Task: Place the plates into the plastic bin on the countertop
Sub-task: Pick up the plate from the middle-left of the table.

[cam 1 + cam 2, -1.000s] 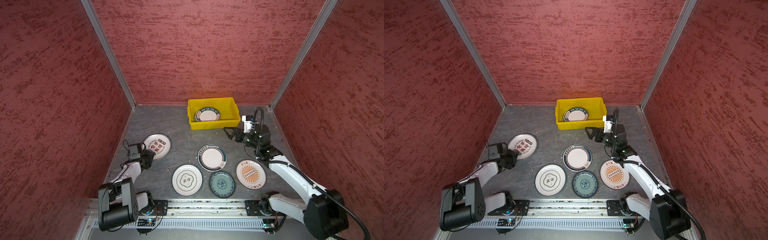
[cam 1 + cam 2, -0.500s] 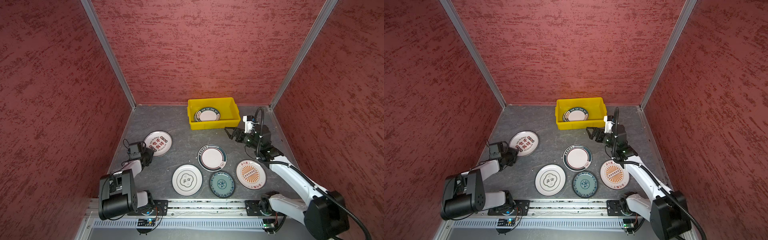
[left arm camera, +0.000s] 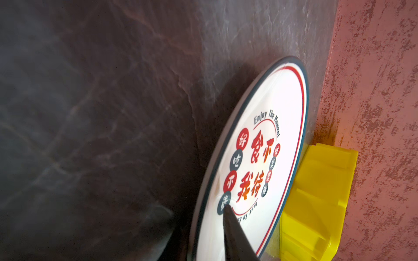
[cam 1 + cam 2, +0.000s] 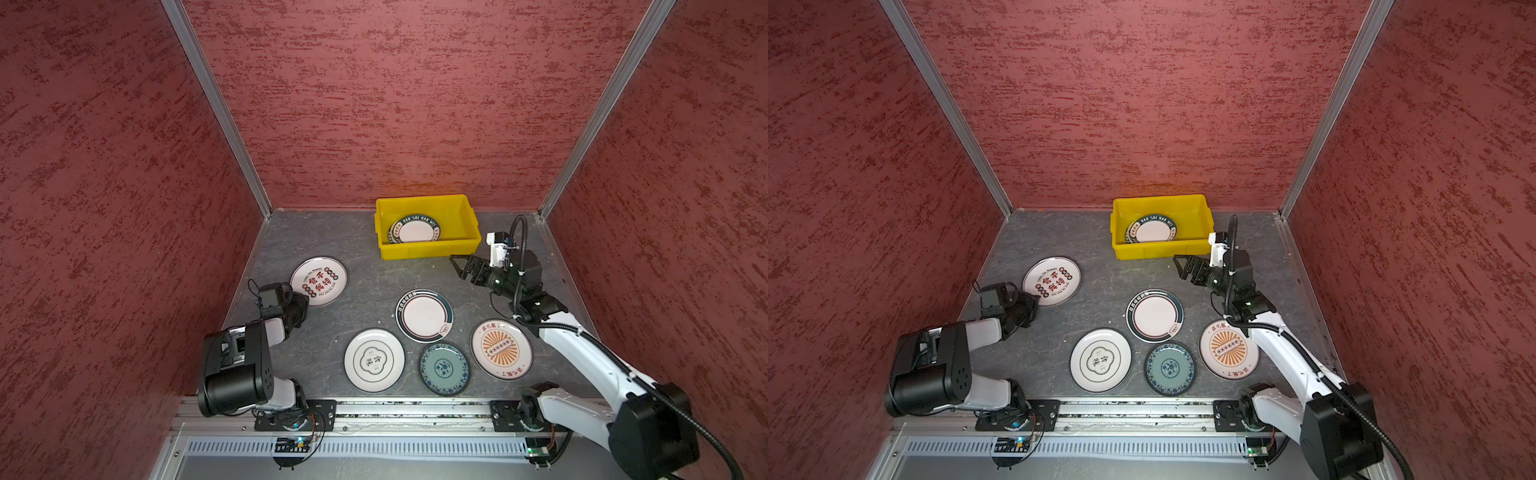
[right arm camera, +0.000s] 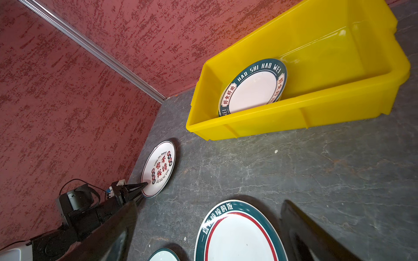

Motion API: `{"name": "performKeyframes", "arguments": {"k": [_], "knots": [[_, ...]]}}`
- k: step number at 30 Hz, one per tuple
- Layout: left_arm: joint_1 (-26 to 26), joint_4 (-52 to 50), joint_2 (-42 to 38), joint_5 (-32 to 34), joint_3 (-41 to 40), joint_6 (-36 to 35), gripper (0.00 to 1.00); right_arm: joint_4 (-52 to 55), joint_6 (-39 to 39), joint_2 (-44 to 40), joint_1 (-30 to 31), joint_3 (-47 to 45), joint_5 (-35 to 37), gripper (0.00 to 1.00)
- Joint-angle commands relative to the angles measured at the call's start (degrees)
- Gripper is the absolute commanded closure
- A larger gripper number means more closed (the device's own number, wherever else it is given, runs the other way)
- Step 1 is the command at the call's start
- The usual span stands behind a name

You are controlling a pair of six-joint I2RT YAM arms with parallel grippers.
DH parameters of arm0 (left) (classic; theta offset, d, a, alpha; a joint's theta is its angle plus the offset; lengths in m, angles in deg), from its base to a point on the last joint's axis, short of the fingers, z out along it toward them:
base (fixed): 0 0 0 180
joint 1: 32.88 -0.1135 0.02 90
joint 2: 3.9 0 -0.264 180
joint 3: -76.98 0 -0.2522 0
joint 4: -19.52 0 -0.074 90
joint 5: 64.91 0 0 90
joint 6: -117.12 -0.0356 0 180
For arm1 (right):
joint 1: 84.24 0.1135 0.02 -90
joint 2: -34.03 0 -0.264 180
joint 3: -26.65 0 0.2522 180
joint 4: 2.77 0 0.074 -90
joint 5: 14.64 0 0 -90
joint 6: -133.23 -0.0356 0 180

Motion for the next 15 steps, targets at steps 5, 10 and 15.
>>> {"name": "performKeyframes", "arguments": {"k": [5, 10, 15], "knots": [[-0.4, -7.5, 2.9, 1.7, -2.6, 0.0, 0.86, 0.0, 0.5, -0.9, -0.2, 0.5, 1.5, 0.01], [-0.4, -8.0, 2.7, 1.8, -2.2, -0.7, 0.92, 0.0, 0.4, -0.8, -0.2, 0.5, 1.6, 0.01], [-0.4, -10.1, 1.7, 1.8, -1.1, -1.7, 0.96, 0.0, 0.3, -0.8, -0.2, 0.3, 1.6, 0.01]]}}
